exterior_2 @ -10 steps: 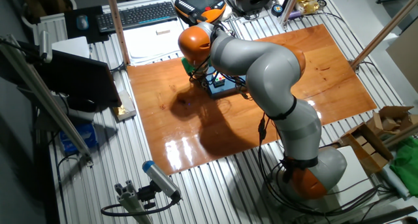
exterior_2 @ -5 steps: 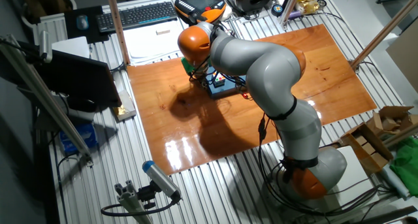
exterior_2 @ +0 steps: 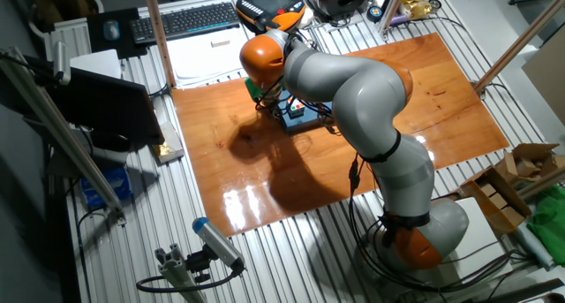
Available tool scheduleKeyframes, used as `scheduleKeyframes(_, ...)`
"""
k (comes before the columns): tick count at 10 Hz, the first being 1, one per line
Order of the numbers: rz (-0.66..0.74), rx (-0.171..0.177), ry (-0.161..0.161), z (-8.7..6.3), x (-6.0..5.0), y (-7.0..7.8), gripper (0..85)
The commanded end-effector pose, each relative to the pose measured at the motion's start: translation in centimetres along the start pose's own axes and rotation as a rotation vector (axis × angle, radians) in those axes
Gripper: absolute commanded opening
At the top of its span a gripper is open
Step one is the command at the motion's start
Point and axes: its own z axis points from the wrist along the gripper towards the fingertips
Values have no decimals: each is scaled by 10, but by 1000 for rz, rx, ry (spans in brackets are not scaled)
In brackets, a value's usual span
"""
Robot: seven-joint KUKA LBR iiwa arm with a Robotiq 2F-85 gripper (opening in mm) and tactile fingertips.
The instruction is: Grasp the handle and close the drawer
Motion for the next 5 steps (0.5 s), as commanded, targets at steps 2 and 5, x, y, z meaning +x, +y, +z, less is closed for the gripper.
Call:
scheduleKeyframes(2,-3,-1,-2,0,0,0,493)
scheduleKeyframes(5,-12,-3,0,0,0,0,410)
